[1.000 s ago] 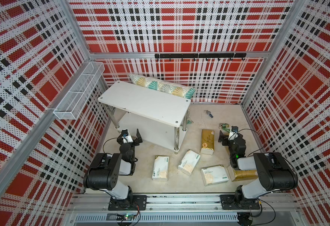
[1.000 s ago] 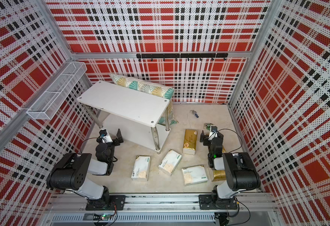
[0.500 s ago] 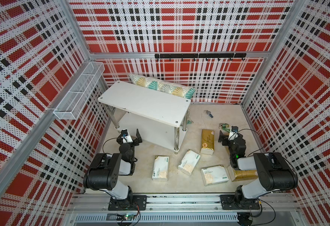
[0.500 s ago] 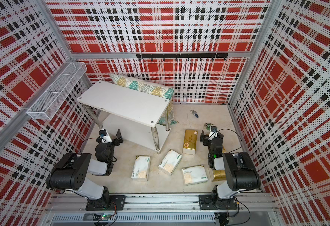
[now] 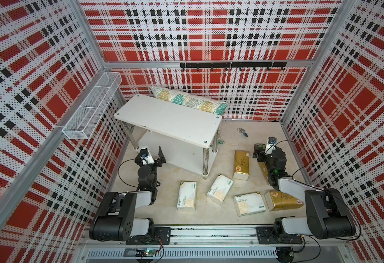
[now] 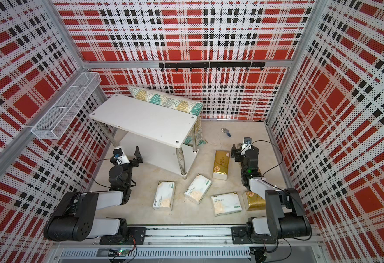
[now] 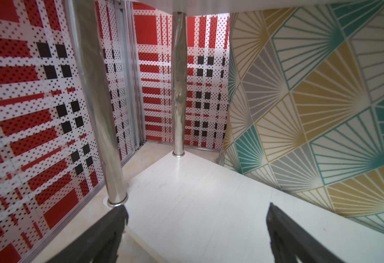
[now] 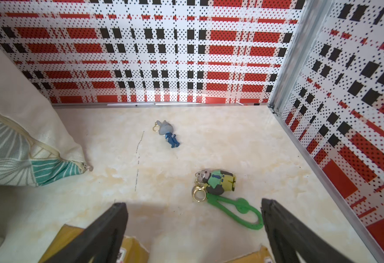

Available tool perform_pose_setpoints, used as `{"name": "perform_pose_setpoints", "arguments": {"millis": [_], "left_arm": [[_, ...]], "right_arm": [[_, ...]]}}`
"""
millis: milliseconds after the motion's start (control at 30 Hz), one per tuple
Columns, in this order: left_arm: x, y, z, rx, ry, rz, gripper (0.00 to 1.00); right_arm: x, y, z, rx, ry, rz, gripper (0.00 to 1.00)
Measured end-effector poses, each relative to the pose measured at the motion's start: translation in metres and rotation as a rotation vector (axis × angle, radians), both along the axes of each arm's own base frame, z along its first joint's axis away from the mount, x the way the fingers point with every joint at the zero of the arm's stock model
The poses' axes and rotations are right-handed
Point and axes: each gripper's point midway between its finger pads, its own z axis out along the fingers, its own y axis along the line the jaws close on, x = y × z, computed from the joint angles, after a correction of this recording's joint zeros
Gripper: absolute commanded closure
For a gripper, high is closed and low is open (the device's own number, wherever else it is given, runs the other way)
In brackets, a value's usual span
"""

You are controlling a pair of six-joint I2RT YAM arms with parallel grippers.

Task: Place the tissue boxes on the shelf by color
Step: Pick up the box of tissues from the center of the board.

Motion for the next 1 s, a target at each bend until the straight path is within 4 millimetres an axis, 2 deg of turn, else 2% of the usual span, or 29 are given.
{"name": "perform_pose_setpoints", "arguments": {"millis": [167, 367, 500, 600, 833, 1000], "left_arm": [[0.002, 0.008, 0.022, -0.009, -0.017, 0.022, 0.01], [0.001, 0.021, 0.040, -0.041, -0.018, 0.071, 0.01], [-0.005, 0.034, 0.040, -0.082, -0.002, 0.105, 0.01], [-0.002, 0.037, 0.041, -0.099, 0.024, 0.108, 0.01], [0.015, 0.036, 0.056, -0.102, 0.084, 0.113, 0.01], [0.013, 0.027, 0.048, -0.074, 0.168, 0.161, 0.01]], "right_arm": [[-0.010, 0.013, -0.010, 0.000, 0.100, 0.009, 0.00], [-0.027, 0.015, -0.002, 0.016, 0.160, 0.002, 0.00], [-0.034, 0.025, 0.002, 0.046, 0.206, 0.027, 0.00], [-0.039, 0.030, 0.002, 0.074, 0.250, 0.042, 0.00], [-0.042, 0.042, 0.014, 0.134, 0.343, 0.062, 0.00], [-0.039, 0.057, 0.010, 0.185, 0.422, 0.080, 0.00]]}}
